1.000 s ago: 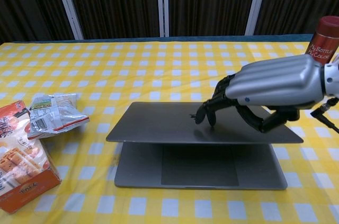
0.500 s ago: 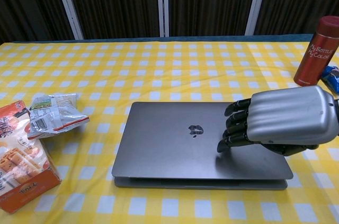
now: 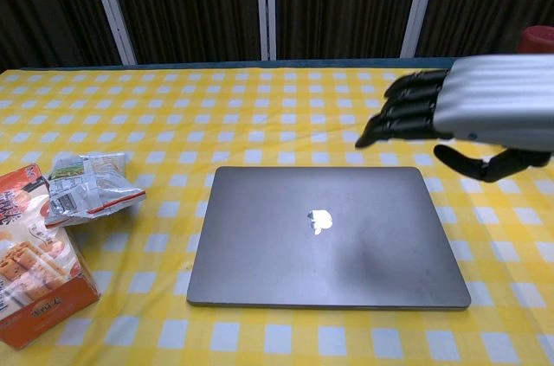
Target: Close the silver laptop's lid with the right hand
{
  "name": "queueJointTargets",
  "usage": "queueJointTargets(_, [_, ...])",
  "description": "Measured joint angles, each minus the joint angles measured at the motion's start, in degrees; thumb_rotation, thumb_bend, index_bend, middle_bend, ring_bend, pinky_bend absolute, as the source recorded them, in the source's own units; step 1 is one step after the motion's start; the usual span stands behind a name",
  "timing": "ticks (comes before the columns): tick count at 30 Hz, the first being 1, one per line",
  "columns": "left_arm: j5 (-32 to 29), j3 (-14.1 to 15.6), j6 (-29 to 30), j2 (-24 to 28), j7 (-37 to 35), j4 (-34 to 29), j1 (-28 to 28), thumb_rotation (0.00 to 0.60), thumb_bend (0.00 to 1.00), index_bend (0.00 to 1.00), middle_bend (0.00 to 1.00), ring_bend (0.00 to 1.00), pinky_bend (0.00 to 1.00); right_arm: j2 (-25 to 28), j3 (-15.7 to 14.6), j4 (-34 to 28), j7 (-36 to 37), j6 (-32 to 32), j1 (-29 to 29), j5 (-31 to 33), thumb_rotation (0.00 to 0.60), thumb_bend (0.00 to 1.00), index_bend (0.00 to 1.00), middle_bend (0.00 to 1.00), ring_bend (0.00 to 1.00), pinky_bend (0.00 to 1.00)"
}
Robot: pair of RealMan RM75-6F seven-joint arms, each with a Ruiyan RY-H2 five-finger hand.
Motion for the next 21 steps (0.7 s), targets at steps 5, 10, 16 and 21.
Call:
queueJointTargets(5, [1.37,0.05,1.82,-0.05,0.19,-0.08,0.64,0.6,0.0,0.0,0.0,0.0,0.0,1.97,1.74,-1.5,-0.31,11.67,-8.64,5.12,0.6,0.0,0.0,0.0,0.0,0.0])
queueJointTargets(10, [3.51,0.19,3.61,-0.1,-1.3,0.46,1.13,0.6,0.0,0.0,0.0,0.0,0.0,2.84,2.47,-4.8,0.72,19.8,-17.81,12.61,0.6,0.0,0.0,0.0,0.0,0.0])
queueJointTargets(16, [4.89,0.44,4.55,-0.07,-3.82,1.59,1.55,0.6,0.0,0.0,0.0,0.0,0.0,1.78,2.58,-5.33,3.2,24.7,-25.07,17.17,0.6,0.0,0.0,0.0,0.0,0.0])
queueJointTargets(21, [7.04,1.0,5.92,0.72,-6.36,1.7,2.15,0.6,0.0,0.0,0.0,0.0,0.0,0.82,1.58,-3.94,2.73,26.18,-29.36,18.33,0.6,0.0,0.0,0.0,0.0,0.0])
